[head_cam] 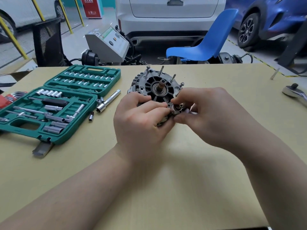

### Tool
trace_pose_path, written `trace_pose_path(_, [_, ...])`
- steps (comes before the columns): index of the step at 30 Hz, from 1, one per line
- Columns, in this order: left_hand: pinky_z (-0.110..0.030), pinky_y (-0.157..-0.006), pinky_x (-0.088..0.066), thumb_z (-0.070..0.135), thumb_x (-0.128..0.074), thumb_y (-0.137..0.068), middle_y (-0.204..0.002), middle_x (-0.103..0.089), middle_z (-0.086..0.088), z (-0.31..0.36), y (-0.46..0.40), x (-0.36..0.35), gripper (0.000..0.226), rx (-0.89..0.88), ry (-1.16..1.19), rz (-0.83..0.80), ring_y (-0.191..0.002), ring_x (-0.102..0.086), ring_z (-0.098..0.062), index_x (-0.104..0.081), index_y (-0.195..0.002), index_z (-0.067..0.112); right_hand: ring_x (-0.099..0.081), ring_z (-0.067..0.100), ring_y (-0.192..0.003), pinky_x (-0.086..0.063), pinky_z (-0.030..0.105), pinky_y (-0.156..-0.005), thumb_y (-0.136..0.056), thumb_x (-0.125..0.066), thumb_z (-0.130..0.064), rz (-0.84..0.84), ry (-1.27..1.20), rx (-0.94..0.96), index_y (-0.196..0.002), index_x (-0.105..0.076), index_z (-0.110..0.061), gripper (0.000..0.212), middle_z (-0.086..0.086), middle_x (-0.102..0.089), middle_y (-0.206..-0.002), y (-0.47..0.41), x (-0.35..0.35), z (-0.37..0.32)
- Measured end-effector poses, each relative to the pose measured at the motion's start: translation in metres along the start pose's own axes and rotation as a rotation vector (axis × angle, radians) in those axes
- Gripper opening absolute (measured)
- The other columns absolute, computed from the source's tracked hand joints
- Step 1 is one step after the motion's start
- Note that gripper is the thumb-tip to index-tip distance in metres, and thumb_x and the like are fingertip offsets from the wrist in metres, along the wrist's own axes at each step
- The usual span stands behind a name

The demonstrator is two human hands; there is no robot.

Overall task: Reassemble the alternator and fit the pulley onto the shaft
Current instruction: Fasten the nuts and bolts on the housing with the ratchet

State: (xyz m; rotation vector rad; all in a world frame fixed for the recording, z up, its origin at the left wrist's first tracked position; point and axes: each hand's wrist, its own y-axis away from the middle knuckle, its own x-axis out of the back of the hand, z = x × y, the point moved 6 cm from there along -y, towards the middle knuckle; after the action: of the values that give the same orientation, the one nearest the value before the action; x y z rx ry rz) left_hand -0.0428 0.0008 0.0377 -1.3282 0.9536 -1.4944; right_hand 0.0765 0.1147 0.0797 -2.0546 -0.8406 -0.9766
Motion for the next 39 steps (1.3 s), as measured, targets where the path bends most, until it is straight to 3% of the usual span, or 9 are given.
trace_pose_path(7, [-0.043, -0.076, -0.059, 0.03, -0.083, -0.093, -0.092, -0.083, 0.007, -0.001, 0.004, -0.001, 0.015, 0.018, -0.001, 0.004, -0.082, -0.072, -0.032, -0.087, -0.084, 0.019, -0.06, 0.036, -0.082, -0.053, 0.042, -0.069, -0.092, -0.066, -0.043, 0.064, 0.198, 0.0, -0.106, -0.057, -0.029, 0.022, 0.003, -0.064, -0.082, 0.008, -0.006, -0.014])
trace_pose_path(10, [-0.045, -0.078, -0.06, 0.028, -0.08, -0.095, -0.092, -0.083, 0.005, -0.002, 0.006, -0.002, 0.016, 0.024, 0.021, 0.01, -0.083, -0.072, -0.033, -0.087, -0.085, 0.018, -0.056, 0.036, -0.075, -0.041, 0.037, -0.06, -0.095, -0.062, -0.043, 0.108, 0.258, -0.027, -0.104, -0.053, -0.023, 0.024, 0.002, -0.057, -0.075, 0.013, -0.013, -0.018])
trace_pose_path(13, [-0.048, -0.081, -0.06, 0.027, -0.08, -0.096, -0.093, -0.083, 0.003, -0.003, 0.006, -0.002, 0.016, 0.029, 0.045, 0.002, -0.081, -0.073, -0.035, -0.087, -0.087, 0.016, -0.048, 0.032, -0.074, -0.031, 0.037, -0.062, -0.097, -0.059, -0.045, 0.141, 0.271, -0.075, -0.104, -0.05, -0.022, 0.026, 0.002, -0.056, -0.079, 0.015, -0.018, -0.016])
trace_pose_path(16, [-0.048, -0.082, -0.059, 0.029, -0.081, -0.097, -0.095, -0.083, 0.003, -0.004, 0.007, -0.002, 0.016, 0.029, 0.048, -0.026, -0.083, -0.074, -0.037, -0.088, -0.089, 0.016, -0.054, 0.032, -0.076, -0.041, 0.039, -0.062, -0.097, -0.058, -0.049, 0.145, 0.21, -0.078, -0.103, -0.053, -0.022, 0.029, 0.001, -0.063, -0.08, 0.016, -0.018, -0.01])
trace_pose_path(20, [-0.048, -0.086, -0.059, 0.033, -0.086, -0.096, -0.099, -0.083, 0.004, -0.008, 0.004, 0.0, 0.019, -0.049, 0.051, -0.08, -0.086, -0.074, -0.033, -0.087, -0.092, 0.014, -0.058, 0.028, -0.074, -0.05, 0.042, -0.063, -0.094, -0.048, -0.056, 0.02, 0.147, -0.018, -0.103, -0.055, -0.027, 0.031, -0.003, -0.062, -0.075, 0.007, -0.009, 0.005])
trace_pose_path(25, [-0.043, -0.08, -0.057, 0.035, -0.086, -0.095, -0.099, -0.081, 0.003, -0.013, 0.002, 0.001, 0.021, -0.109, 0.031, -0.075, -0.085, -0.069, -0.031, -0.085, -0.092, 0.014, -0.058, 0.016, -0.076, -0.053, 0.043, -0.073, -0.093, -0.069, -0.042, -0.061, 0.034, 0.096, -0.111, -0.064, -0.035, 0.02, -0.011, -0.066, -0.083, -0.007, 0.002, 0.014])
trace_pose_path(30, [-0.044, -0.071, -0.055, 0.042, -0.089, -0.091, -0.093, -0.079, 0.006, -0.007, -0.001, -0.001, 0.025, -0.084, -0.034, -0.033, -0.08, -0.068, -0.032, -0.084, -0.085, 0.018, -0.057, 0.016, -0.075, -0.053, 0.046, -0.069, -0.089, -0.069, -0.046, -0.039, 0.024, 0.15, -0.108, -0.058, -0.037, 0.024, -0.012, -0.062, -0.079, -0.005, -0.003, 0.014])
trace_pose_path(34, [-0.042, -0.065, -0.052, 0.039, -0.087, -0.092, -0.087, -0.079, 0.011, -0.002, -0.002, -0.002, 0.024, -0.032, -0.108, -0.01, -0.075, -0.064, -0.03, -0.081, -0.078, 0.021, -0.057, 0.013, -0.075, -0.053, 0.049, -0.069, -0.086, -0.072, -0.043, -0.129, -0.014, 0.163, -0.105, -0.059, -0.038, 0.023, -0.009, -0.062, -0.079, -0.006, -0.003, 0.013])
trace_pose_path(39, [-0.039, -0.066, -0.05, 0.042, -0.086, -0.093, -0.087, -0.079, 0.01, -0.002, -0.002, -0.001, 0.025, -0.037, -0.079, -0.01, -0.074, -0.061, -0.028, -0.083, -0.079, 0.022, -0.057, 0.009, -0.07, -0.048, 0.038, -0.063, -0.09, -0.072, -0.04, -0.122, -0.011, 0.114, -0.099, -0.06, -0.035, 0.016, -0.009, -0.062, -0.071, -0.011, -0.001, 0.014])
